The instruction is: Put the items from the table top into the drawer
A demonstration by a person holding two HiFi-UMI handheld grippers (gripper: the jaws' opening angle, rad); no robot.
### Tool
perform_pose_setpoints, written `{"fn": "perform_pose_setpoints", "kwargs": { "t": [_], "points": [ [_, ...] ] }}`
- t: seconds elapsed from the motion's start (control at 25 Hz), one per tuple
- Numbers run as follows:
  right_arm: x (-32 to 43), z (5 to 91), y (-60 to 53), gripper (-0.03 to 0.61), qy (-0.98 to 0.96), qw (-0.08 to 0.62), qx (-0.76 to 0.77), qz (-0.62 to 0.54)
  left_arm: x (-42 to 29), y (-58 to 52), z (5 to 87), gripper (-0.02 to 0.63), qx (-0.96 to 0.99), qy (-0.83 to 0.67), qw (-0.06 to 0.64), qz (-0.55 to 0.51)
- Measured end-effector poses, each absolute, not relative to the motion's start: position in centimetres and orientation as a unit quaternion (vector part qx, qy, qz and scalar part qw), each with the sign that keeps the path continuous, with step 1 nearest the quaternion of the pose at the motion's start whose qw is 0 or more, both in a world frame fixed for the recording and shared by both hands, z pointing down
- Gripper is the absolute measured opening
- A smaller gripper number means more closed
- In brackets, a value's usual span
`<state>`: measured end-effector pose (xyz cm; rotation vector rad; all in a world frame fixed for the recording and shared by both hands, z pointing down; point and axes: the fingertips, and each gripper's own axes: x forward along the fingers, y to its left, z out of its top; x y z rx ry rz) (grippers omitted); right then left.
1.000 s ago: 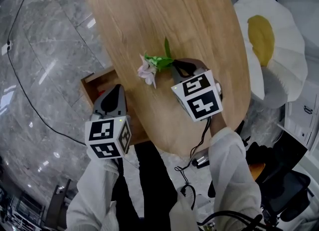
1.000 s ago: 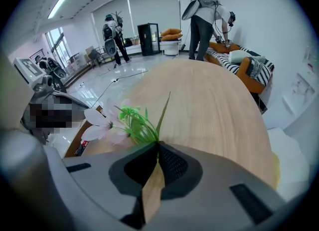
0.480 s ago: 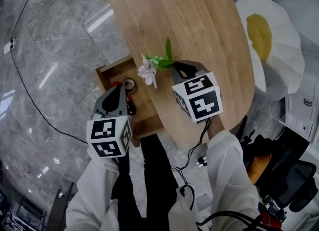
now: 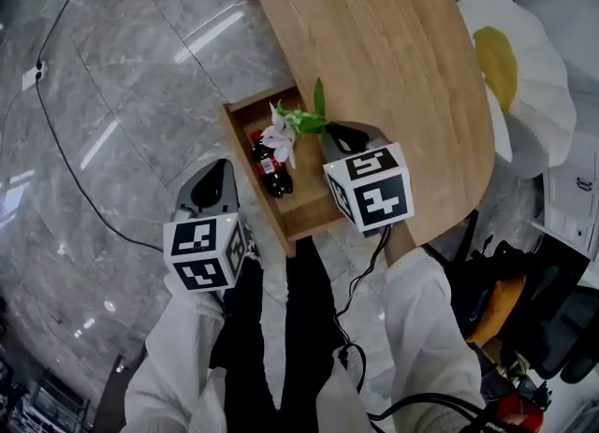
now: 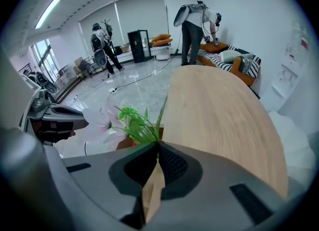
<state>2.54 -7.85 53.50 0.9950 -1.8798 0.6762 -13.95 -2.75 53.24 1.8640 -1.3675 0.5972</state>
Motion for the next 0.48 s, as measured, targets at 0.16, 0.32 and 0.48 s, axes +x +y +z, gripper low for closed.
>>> {"fn": "perform_pose_setpoints", "kwargs": {
  "t": [0.16,0.32,0.48],
  "points": [
    [1.3,53.1,-6.1,0.067,-0.747,0.437,0.415,0.280,-15.7,-1.4,52.7,-0.006,0.728,-0.531,0.368,0.231],
    [0.5,52.5,-4.5,0.067,-0.732,0.423,0.443,0.299,-16.8,-0.5,52.2,-0.005,0.734,-0.523,0.365,0.233],
    [0.4,52.9,-2.6,0.067,-0.708,0.404,0.480,0.326,-16.9,0.2,53.4,-0.006,0.730,-0.523,0.374,0.231]
  ]
}}
